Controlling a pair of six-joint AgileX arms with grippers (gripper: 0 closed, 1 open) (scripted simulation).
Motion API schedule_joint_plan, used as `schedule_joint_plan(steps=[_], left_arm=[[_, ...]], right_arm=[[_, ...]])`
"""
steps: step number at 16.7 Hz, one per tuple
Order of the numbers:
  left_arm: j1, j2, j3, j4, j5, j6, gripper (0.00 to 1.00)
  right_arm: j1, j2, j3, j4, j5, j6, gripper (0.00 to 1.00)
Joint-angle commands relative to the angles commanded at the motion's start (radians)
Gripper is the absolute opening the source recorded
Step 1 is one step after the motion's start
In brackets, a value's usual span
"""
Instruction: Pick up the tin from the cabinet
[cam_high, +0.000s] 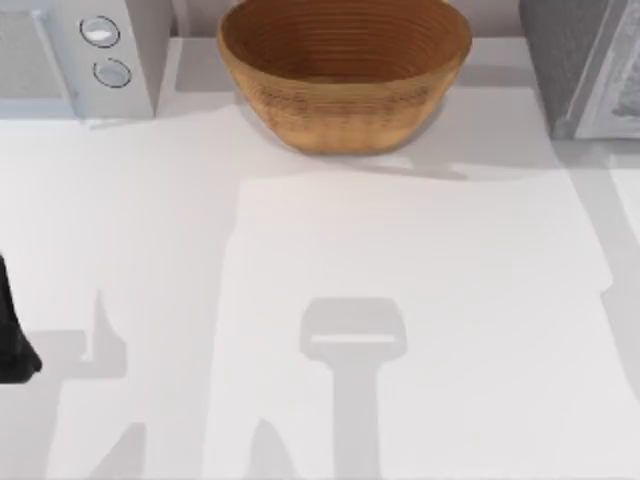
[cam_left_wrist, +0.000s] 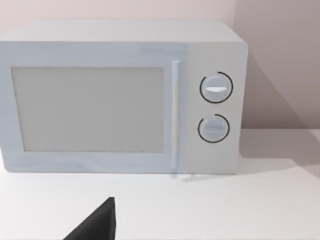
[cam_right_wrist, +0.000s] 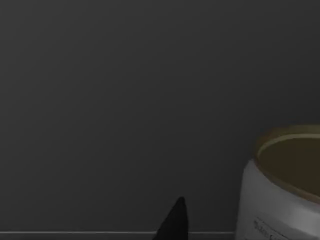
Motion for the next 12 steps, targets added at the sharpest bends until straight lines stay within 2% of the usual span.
schedule_joint_plan(steps=[5,12], left_arm=[[0.000,0.000,0.000,0.000,0.000,0.000,1.00],[0.000,0.000,0.000,0.000,0.000,0.000,1.00]], right_arm=[[0.000,0.000,0.000,0.000,0.000,0.000,0.02],[0.000,0.000,0.000,0.000,0.000,0.000,0.00]])
